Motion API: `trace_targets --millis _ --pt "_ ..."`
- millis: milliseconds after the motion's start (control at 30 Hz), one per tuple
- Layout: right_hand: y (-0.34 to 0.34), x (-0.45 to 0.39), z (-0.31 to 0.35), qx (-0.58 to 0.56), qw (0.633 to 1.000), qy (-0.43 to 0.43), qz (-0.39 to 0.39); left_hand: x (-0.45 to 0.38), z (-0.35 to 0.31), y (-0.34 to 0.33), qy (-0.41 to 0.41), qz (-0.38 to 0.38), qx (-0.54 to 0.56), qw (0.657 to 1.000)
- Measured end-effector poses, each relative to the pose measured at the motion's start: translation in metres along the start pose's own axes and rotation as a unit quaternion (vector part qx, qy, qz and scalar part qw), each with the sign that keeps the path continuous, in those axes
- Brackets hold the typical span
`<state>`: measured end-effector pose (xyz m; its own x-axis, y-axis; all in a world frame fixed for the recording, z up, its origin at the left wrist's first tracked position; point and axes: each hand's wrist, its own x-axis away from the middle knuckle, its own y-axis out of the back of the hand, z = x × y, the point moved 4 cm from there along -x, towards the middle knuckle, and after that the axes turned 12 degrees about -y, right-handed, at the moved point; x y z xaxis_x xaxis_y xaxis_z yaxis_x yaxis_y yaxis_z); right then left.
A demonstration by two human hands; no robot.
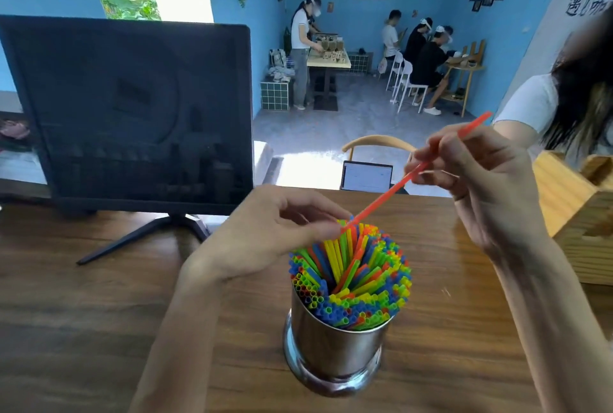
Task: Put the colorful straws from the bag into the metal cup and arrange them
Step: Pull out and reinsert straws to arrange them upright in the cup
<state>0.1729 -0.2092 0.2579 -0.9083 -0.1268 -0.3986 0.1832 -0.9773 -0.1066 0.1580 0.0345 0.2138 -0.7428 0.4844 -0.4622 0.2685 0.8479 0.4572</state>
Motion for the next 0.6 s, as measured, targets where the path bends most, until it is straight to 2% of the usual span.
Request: trace_targets --millis 67,100,133,233,300,367,433,500,567,600 --pt "-0.005 0.004 -0.001 0.049 0.998 0.031 0.004 0.000 0.005 0.007 -0.008 -0.110 -0.015 0.994" --pt "-0.008 0.007 -0.004 0.081 0.996 0.047 0.010 0.001 0.008 0.010 -0.006 -0.139 -0.019 0.990" --pt "-0.013 0.010 -0.008 0.111 0.992 0.056 0.013 0.001 0.010 0.011 0.003 -0.138 -0.026 0.990" --pt "-0.027 0.020 -0.028 0.206 0.977 0.046 0.003 0.001 0.019 0.004 0.029 -0.039 -0.051 0.997" --pt "-0.034 0.025 -0.038 0.311 0.948 0.059 0.009 -0.001 0.023 -0.002 0.036 -0.002 -0.076 0.996" --pt "-0.039 0.030 -0.047 0.391 0.916 0.081 0.045 -0.002 0.026 -0.003 0.036 -0.010 -0.087 0.996" --pt "-0.038 0.031 -0.052 0.412 0.907 0.068 0.053 0.000 0.029 0.002 0.039 -0.057 -0.070 0.995" --pt "-0.032 0.027 -0.053 0.399 0.916 0.034 0.041 0.004 0.032 0.011 0.067 -0.117 -0.065 0.989" --pt "-0.026 0.024 -0.051 0.358 0.933 0.008 0.027 0.007 0.037 0.018 0.135 -0.149 -0.075 0.977" --pt "-0.024 0.022 -0.050 0.337 0.941 0.003 0.017 0.009 0.040 0.018 0.176 -0.142 -0.072 0.972"
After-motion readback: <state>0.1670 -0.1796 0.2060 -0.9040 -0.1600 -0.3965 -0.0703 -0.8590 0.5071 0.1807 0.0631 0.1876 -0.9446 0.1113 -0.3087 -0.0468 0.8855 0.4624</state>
